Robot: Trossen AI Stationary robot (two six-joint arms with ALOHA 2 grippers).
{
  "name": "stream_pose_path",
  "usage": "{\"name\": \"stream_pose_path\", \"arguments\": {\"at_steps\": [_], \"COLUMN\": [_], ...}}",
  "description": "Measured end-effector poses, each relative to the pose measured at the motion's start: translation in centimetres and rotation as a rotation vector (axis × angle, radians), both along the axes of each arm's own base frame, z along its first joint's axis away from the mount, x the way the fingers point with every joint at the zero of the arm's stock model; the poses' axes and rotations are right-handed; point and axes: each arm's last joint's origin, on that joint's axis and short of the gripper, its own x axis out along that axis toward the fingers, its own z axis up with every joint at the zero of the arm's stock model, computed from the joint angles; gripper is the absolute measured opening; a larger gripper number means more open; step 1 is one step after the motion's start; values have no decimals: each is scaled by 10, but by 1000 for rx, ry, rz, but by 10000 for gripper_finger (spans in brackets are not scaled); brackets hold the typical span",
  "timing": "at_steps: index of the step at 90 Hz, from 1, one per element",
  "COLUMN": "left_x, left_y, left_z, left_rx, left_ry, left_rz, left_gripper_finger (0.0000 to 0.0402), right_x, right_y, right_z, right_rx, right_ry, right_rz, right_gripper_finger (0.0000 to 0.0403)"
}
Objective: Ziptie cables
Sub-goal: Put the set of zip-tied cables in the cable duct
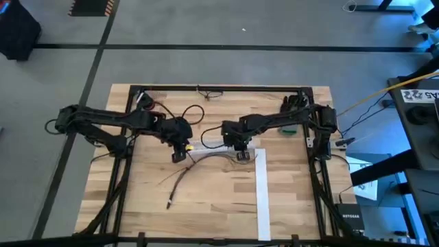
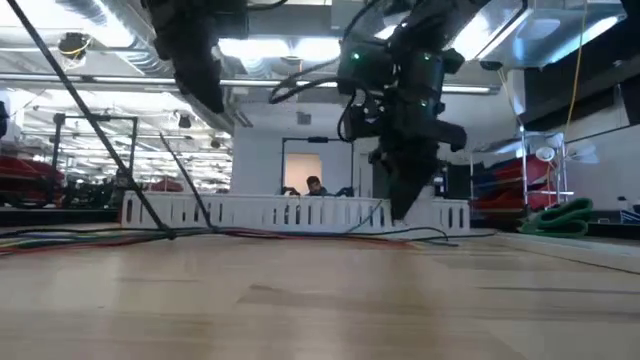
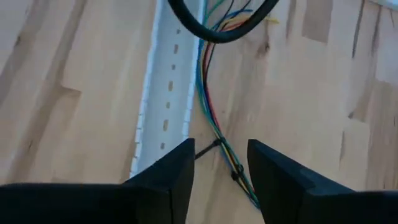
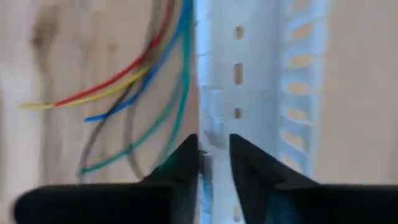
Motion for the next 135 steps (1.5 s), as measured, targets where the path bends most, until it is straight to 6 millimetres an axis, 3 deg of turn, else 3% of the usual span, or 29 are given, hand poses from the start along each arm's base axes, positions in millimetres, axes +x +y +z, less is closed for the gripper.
{"name": "stream_pose_path", "arguments": {"at_steps": [26,34,47,56,75,88,99,114,135], "left_x": [-2,-3,-6,-9,-15,-23,-34,-51,-57], "left_y": [-5,-15,-43,-62,-79,-89,-104,-128,-164], "left_z": [15,33,80,89,49,19,5,-3,-51], "left_rx": [-84,-125,-187,-189,-298,-371,-391,-302,-418], "left_ry": [26,13,-100,-135,42,176,250,200,140], "left_rz": [21,41,22,1,161,225,253,333,294], "left_gripper_finger": [141,141,141,141,141,141,141,141,141], "right_x": [-1,-2,-1,1,4,9,10,9,9], "right_y": [-12,-11,-5,-1,10,24,32,35,35], "right_z": [71,92,123,136,142,135,130,122,116], "right_rx": [-52,-40,20,54,143,162,122,94,92], "right_ry": [-87,-157,-262,-309,-333,-365,-364,-351,-346], "right_rz": [-47,-41,-6,7,-36,-31,-39,-42,-39], "right_gripper_finger": [222,236,243,244,244,244,244,244,243]}}
